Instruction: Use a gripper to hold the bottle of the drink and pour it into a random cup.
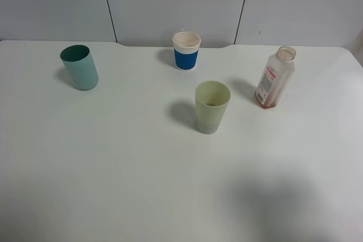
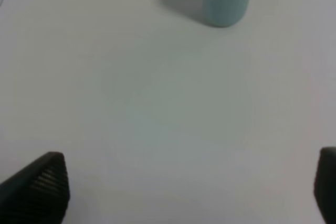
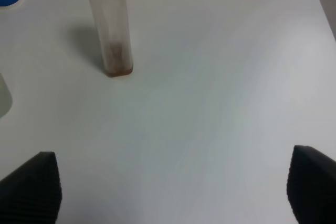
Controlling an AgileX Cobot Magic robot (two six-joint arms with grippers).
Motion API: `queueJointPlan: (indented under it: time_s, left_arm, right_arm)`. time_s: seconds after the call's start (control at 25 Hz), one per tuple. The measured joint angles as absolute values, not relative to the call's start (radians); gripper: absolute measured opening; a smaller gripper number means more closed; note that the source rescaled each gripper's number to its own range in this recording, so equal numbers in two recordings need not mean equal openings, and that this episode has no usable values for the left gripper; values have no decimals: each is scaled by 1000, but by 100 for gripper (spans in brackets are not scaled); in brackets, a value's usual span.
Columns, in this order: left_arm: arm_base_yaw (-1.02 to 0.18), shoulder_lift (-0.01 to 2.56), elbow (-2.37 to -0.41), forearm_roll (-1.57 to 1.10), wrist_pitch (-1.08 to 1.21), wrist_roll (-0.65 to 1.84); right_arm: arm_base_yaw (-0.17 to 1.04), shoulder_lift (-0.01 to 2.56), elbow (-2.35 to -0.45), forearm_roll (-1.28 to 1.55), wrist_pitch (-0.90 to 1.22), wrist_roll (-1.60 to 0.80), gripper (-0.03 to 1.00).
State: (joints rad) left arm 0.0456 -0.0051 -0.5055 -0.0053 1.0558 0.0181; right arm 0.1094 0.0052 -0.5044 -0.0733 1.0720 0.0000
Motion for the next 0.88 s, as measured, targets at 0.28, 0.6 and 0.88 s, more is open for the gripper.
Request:
queueJointPlan:
  time_s: [0.28,0.6,0.88]
  left_arm:
    - [46,-5,-506,-5,1056,18]
    - [46,-5,-506,-5,1056,18]
    - [46,-5,-506,-5,1056,18]
  right_arm:
    - [4,51,-504,-73,1071,0,91]
    - [-42,56,-504,-73,1071,0,91]
    - [-42,56,-504,-73,1071,0,91]
